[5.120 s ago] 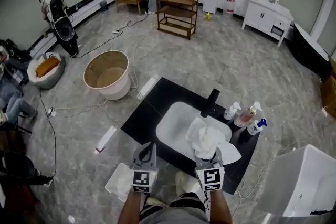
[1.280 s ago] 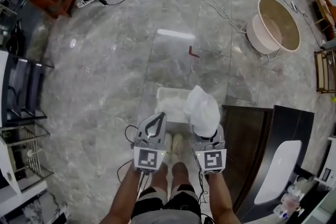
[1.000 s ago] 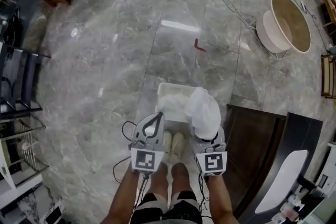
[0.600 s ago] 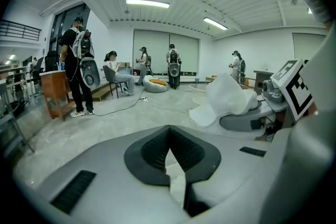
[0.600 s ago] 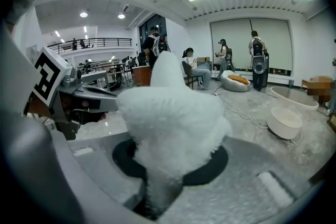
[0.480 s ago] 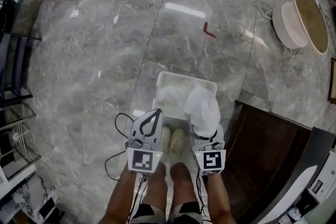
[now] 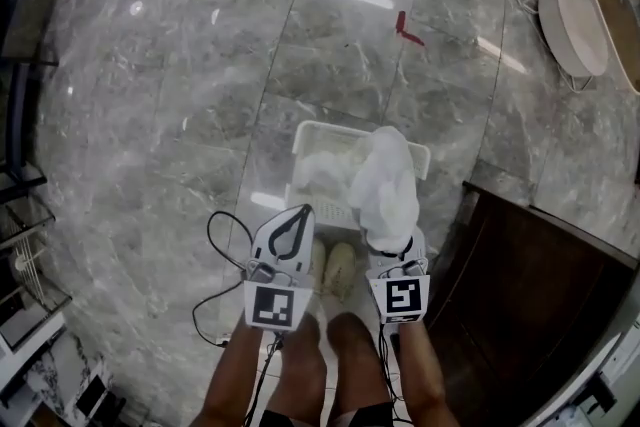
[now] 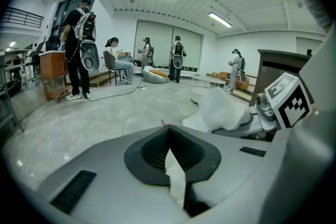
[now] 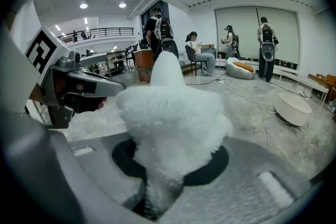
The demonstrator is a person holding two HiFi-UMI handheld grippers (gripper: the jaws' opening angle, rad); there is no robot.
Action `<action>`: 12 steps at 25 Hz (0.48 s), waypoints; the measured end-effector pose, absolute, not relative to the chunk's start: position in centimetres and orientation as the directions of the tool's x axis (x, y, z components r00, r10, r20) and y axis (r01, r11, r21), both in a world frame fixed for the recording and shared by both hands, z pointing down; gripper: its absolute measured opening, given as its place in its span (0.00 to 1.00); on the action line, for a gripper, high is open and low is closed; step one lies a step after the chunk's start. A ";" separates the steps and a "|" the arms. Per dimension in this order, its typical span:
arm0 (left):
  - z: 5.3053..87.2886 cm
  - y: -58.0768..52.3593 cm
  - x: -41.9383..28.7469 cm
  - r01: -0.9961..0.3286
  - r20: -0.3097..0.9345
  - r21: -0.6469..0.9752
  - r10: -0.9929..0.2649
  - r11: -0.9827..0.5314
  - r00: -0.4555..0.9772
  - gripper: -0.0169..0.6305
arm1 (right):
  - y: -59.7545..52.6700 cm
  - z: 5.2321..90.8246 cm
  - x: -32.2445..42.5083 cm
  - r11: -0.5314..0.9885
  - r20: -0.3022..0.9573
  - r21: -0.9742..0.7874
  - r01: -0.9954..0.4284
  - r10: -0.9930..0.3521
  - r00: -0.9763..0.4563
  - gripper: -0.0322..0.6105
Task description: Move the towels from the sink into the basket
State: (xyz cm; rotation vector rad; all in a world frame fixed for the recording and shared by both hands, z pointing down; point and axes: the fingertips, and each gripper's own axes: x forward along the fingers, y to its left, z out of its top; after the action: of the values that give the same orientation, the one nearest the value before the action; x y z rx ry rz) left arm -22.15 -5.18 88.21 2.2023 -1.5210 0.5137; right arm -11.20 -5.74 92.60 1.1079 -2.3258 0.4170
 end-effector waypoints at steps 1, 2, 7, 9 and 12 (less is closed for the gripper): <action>89.2 -5.2 -22.1 -0.938 0.521 0.126 -0.783 -0.322 0.339 0.04 | -5.7 93.7 -11.2 0.617 0.581 -0.053 -0.785 -0.620 -0.526 0.25; 90.1 -5.2 -22.0 -0.938 0.522 0.128 -0.782 -0.323 0.341 0.04 | -5.7 94.9 -11.2 0.616 0.584 -0.055 -0.786 -0.619 -0.526 0.25; 94.8 -6.1 -22.4 -0.939 0.522 0.141 -0.782 -0.314 0.340 0.04 | -5.6 101.3 -11.4 0.617 0.612 -0.068 -0.784 -0.595 -0.521 0.26; 96.7 -6.5 -22.7 -0.938 0.523 0.130 -0.782 -0.320 0.339 0.04 | -5.6 103.8 -11.6 0.620 0.634 -0.072 -0.781 -0.577 -0.515 0.26; 99.3 -6.9 -23.0 -0.937 0.526 0.114 -0.780 -0.330 0.339 0.04 | -5.6 107.2 -11.9 0.614 0.642 -0.085 -0.785 -0.568 -0.514 0.28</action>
State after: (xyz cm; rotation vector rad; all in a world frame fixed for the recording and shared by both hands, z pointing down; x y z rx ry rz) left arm -23.03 -6.90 99.26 2.2107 -1.5111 0.5378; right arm -11.90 -5.62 107.15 1.0617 -2.2666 0.4968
